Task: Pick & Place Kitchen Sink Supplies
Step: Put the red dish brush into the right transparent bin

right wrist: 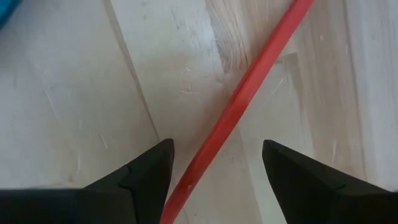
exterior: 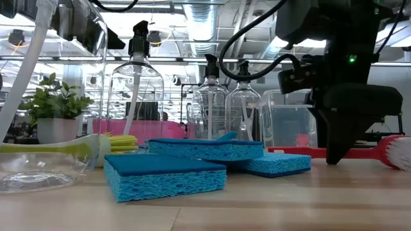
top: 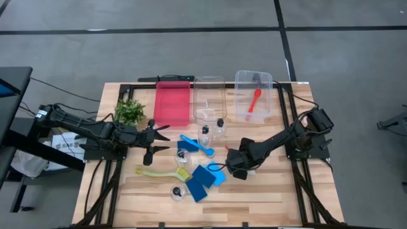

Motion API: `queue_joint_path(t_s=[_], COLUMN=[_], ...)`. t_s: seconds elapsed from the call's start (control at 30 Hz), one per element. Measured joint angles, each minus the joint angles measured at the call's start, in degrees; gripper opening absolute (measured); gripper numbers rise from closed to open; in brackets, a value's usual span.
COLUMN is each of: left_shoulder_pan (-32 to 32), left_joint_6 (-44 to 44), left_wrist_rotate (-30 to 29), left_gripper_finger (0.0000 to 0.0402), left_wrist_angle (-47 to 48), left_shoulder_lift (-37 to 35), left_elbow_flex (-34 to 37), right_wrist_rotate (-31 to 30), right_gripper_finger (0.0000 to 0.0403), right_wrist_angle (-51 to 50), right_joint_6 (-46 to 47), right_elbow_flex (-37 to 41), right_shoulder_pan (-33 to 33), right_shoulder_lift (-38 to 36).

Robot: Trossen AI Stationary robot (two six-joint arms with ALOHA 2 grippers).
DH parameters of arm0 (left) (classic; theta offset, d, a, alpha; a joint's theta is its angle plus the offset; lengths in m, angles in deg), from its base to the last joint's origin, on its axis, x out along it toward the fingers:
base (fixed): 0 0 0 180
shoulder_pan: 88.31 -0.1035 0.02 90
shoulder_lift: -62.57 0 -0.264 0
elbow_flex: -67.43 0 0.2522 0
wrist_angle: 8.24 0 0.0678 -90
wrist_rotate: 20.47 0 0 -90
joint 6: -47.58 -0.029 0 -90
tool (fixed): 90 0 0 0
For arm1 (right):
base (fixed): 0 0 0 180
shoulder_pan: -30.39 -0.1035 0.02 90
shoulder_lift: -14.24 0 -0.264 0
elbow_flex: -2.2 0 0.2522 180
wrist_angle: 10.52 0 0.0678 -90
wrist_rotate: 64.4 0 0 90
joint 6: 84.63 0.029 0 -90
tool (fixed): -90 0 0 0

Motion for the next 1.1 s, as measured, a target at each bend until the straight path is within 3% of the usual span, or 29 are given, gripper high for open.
queue_joint_path(t_s=[0.17, 0.5, 0.7, 0.9, 1.1], left_shoulder_pan=[0.0, 0.0, 0.0, 0.0, 0.0], left_joint_6=[0.0, 0.0, 0.0, 0.0, 0.0], left_wrist_rotate=[0.0, 0.0, 0.0, 0.0, 0.0], left_gripper_finger=[0.0149, 0.0149, 0.0149, 0.0149, 0.0149], left_wrist_angle=[0.0, 0.0, 0.0, 0.0, 0.0], left_shoulder_lift=[0.0, 0.0, 0.0, 0.0, 0.0], left_elbow_flex=[0.0, 0.0, 0.0, 0.0, 0.0], right_wrist_rotate=[1.3, 5.8, 8.4, 9.1, 8.8], right_gripper_finger=[0.0193, 0.0018, 0.0034, 0.0011, 0.0019], right_wrist_angle=[0.5, 0.1, -3.1, -7.6, -11.4], right_joint_6=[-1.9, -4.4, -4.8, -4.8, -3.3], right_elbow_flex=[0.0, 0.0, 0.0, 0.3, 0.5], right_shoulder_pan=[0.0, 0.0, -0.1, -0.7, -3.3], right_shoulder_lift=[0.0, 0.0, 0.0, -1.0, -6.4])
